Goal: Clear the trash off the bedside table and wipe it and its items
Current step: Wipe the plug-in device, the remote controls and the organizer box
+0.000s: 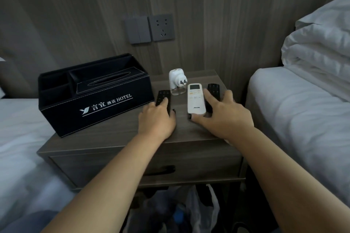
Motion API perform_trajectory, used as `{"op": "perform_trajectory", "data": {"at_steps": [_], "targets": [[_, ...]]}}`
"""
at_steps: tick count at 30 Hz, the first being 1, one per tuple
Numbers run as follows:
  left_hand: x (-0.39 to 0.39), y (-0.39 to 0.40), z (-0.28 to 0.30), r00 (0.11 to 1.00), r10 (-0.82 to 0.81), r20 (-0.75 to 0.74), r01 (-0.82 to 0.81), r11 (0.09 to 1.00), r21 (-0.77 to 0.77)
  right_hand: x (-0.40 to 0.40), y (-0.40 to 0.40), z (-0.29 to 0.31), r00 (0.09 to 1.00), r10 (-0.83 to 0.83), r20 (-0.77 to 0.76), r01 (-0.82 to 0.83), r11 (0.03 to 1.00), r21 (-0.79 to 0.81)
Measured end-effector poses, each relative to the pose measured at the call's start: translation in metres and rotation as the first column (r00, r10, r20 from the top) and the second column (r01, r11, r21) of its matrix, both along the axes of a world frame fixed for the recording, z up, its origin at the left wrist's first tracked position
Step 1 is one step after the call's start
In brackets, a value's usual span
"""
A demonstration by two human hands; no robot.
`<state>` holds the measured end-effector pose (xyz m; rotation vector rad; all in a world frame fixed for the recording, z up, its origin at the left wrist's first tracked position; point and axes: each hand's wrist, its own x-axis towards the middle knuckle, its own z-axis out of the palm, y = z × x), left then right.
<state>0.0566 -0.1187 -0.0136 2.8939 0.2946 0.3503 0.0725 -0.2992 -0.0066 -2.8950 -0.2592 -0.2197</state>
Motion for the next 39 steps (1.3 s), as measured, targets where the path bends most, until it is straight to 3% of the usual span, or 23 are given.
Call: {"op": "perform_trajectory", "data": {"at_steps": [3,7,11,15,20,24,26,29,33,36,39], "targets": [[-0.014,0.001,-0.005,0.999,-0.028,0.021,0.028,0.999,0.016,0.005,0.002,0.001,0.997,0.055,-0.047,-0.06,0.992,-0.112],[-0.041,-0.006,-0.012,0.993,-0.107,0.039,0.108,0.994,-0.025,0.009,-0.001,0.0,0.994,0.094,-0.057,-0.101,0.985,-0.142],[-0.029,-0.015,-0.005,0.98,-0.185,-0.071,0.181,0.981,-0.067,0.015,-0.007,0.0,0.991,0.092,-0.098,-0.103,0.987,-0.121],[-0.004,-0.028,-0.004,0.97,-0.169,-0.173,0.154,0.984,-0.092,0.022,-0.011,0.0,0.989,0.096,-0.109,-0.108,0.988,-0.109],[0.025,-0.038,-0.002,0.977,-0.096,-0.19,0.074,0.99,-0.119,0.036,-0.013,0.002,0.984,0.116,-0.138,-0.123,0.992,-0.04],[0.01,-0.029,-0.006,0.992,-0.11,-0.067,0.091,0.968,-0.235,0.039,-0.018,0.004,0.98,0.13,-0.152,-0.125,0.991,0.044],[-0.016,-0.019,-0.012,0.986,-0.164,-0.042,0.151,0.964,-0.22,0.037,-0.018,0.005,0.981,0.131,-0.143,-0.122,0.99,0.068],[-0.064,-0.005,-0.023,0.968,-0.246,-0.042,0.245,0.969,-0.026,0.029,-0.017,0.011,0.983,0.113,-0.147,-0.105,0.993,0.06],[-0.115,0.015,-0.03,0.917,-0.399,-0.016,0.396,0.904,0.163,0.002,-0.008,0.016,0.996,0.008,-0.09,-0.017,0.995,-0.096],[-0.14,0.04,-0.029,0.868,-0.483,0.112,0.445,0.859,0.253,-0.028,0.01,0.02,0.999,-0.044,0.011,0.045,0.99,-0.135],[-0.156,0.071,-0.035,0.81,-0.504,0.298,0.511,0.858,0.062,-0.055,0.035,0.02,0.991,0.035,0.127,-0.033,0.999,-0.017]]}}
